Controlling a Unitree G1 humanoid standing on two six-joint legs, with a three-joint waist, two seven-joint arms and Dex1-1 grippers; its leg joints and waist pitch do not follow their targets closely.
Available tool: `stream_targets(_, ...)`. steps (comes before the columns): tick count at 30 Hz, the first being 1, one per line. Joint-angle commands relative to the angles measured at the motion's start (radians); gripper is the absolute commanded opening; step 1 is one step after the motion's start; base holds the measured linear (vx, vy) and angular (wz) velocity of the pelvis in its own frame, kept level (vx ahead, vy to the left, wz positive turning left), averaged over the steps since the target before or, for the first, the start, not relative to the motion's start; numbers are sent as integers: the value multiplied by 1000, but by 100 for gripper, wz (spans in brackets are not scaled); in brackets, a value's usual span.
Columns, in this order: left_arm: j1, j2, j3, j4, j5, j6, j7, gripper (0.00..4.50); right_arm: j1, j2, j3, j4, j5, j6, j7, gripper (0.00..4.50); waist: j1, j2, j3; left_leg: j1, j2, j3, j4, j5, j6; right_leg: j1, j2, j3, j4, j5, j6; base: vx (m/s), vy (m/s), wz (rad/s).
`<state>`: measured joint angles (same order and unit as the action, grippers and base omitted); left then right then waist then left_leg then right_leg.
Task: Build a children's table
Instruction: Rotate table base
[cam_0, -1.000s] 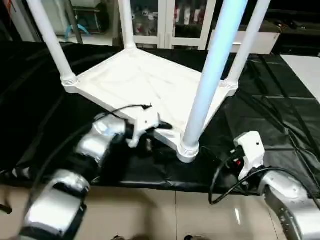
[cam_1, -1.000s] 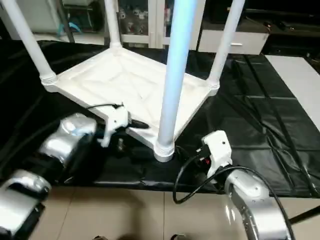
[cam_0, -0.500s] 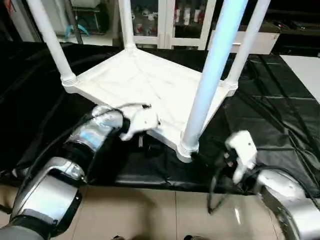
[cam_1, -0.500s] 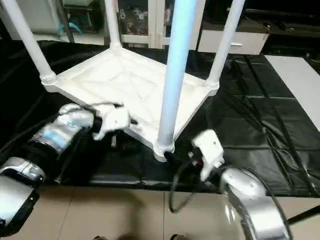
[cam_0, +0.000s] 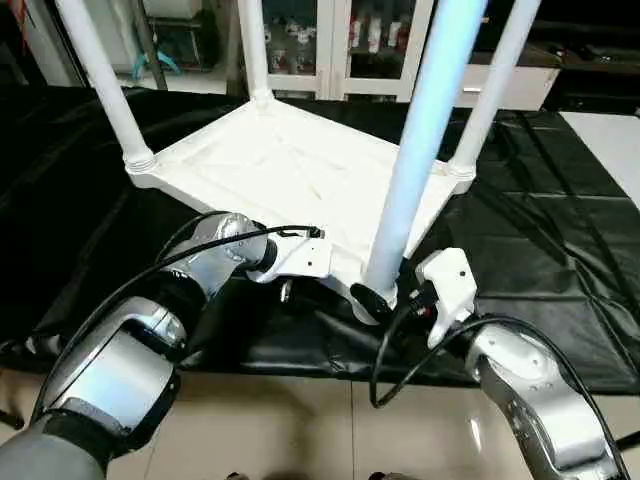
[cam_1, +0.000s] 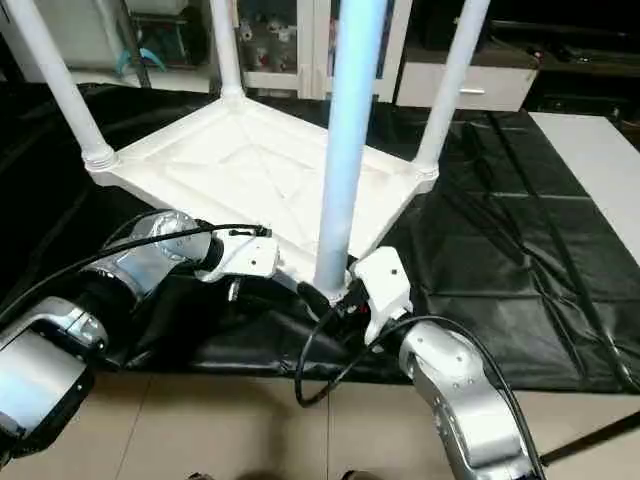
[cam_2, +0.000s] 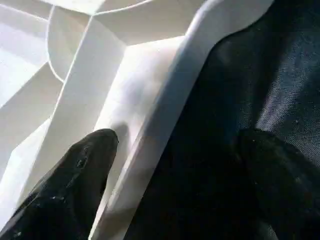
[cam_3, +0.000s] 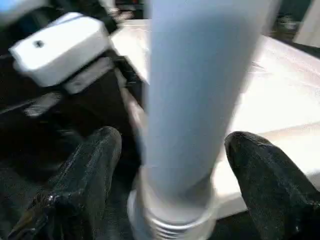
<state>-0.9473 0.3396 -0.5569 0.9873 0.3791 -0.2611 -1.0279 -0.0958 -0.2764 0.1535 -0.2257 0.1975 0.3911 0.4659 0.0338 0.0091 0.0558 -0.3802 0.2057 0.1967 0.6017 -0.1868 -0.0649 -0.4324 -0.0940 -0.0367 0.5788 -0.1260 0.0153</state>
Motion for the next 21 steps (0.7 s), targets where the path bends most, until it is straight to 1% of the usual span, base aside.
stream_targets(1,30,21,-48,46,59,12,-42,445,-13,1,-26,17,-12,-5,-16,371,4,-3,-66,15,9,-12,-83,-303,-1,57,-33,21,-65,-329,-191,0,0,0)
stream_targets(3,34,31,-56,38,59,6,-90,445,-28,0,-47,37,-14,-9,-35,371,4,-6,-65,16,9,-13,-83,-311,-2,55,-33,21,-67,-350,-185,0,0,0)
stream_targets(4,46,41,-58,11,39,29,-178,445,-47,-2,-73,57,-16,-9,-51,371,1,-8,-64,15,9,-15,-86,-324,-7,57,-35,20,-69,-381,-179,0,0,0)
stream_targets(5,53,44,-56,-4,25,47,-220,445,-55,-4,-85,65,-19,-8,-59,371,2,-5,-65,15,10,-15,-86,-325,-7,57,-36,20,-69,-386,-178,0,0,0)
stream_targets(6,53,44,-56,-4,25,47,-220,445,-55,-4,-85,66,-19,-8,-60,371,0,-5,-64,12,10,-17,-88,-323,-10,59,-36,20,-67,-383,-177,0,0,0)
stream_targets(7,58,47,-57,-14,13,60,-259,445,-62,-5,-97,73,-18,-10,-64,371,-1,-8,-65,10,10,-18,-89,-318,-10,61,-35,20,-66,-377,-175,0,0,0)
stream_targets(8,61,49,-58,-20,6,67,-281,445,-66,-6,-103,77,-18,-11,-67,371,-3,-6,-65,8,10,-19,-90,-314,-12,63,-35,19,-64,-365,-176,0,0,0)
stream_targets(9,64,51,-60,-25,1,79,-304,445,-74,-9,-112,85,-18,-12,-70,371,-5,-6,-64,6,9,-20,-92,-320,-13,64,-35,18,-63,-373,-176,0,0,0)
stream_targets(10,65,56,-61,-25,2,92,-330,445,-89,-19,-122,100,-16,-15,-74,371,-8,-5,-64,7,8,-21,-92,-327,-15,65,-36,17,-65,-383,-174,0,0,0)
stream_targets(12,62,60,-57,-22,7,94,-338,445,-102,-29,-127,116,-15,-20,-71,371,-16,-7,-65,11,6,-19,-89,-333,-13,62,-35,17,-68,-389,-179,0,0,0)
stream_targets(13,59,62,-54,-20,8,92,-337,445,-109,-35,-128,125,-16,-24,-66,371,-21,-8,-63,12,6,-18,-87,-338,-9,61,-34,18,-71,-394,-183,0,0,0)
stream_targets(15,57,66,-50,-22,9,93,-338,445,-117,-42,-127,135,-18,-29,-58,371,-26,-8,-65,10,5,-18,-86,-329,-3,64,-35,17,-70,-396,-187,0,0,0)
stream_targets(16,57,71,-46,-31,10,102,-341,445,-126,-48,-124,146,-17,-33,-47,371,-28,-9,-65,12,4,-18,-85,-328,1,63,-34,16,-71,-397,-190,0,0,0)
stream_targets(18,57,75,-42,-37,10,108,-339,445,-134,-53,-121,155,-18,-36,-39,371,-29,-8,-66,15,5,-16,-83,-326,6,60,-33,17,-72,-391,-198,0,0,0)
stream_targets(19,59,82,-35,-53,4,121,-334,445,-148,-61,-119,171,-17,-41,-26,371,-30,-9,-64,14,5,-16,-83,-321,9,61,-31,17,-71,-382,-202,0,0,0)
stream_targets(21,61,85,-31,-61,0,125,-330,445,-157,-63,-119,185,-17,-45,-22,371,-31,-8,-65,15,7,-15,-82,-315,12,60,-31,17,-69,-365,-213,0,0,0)
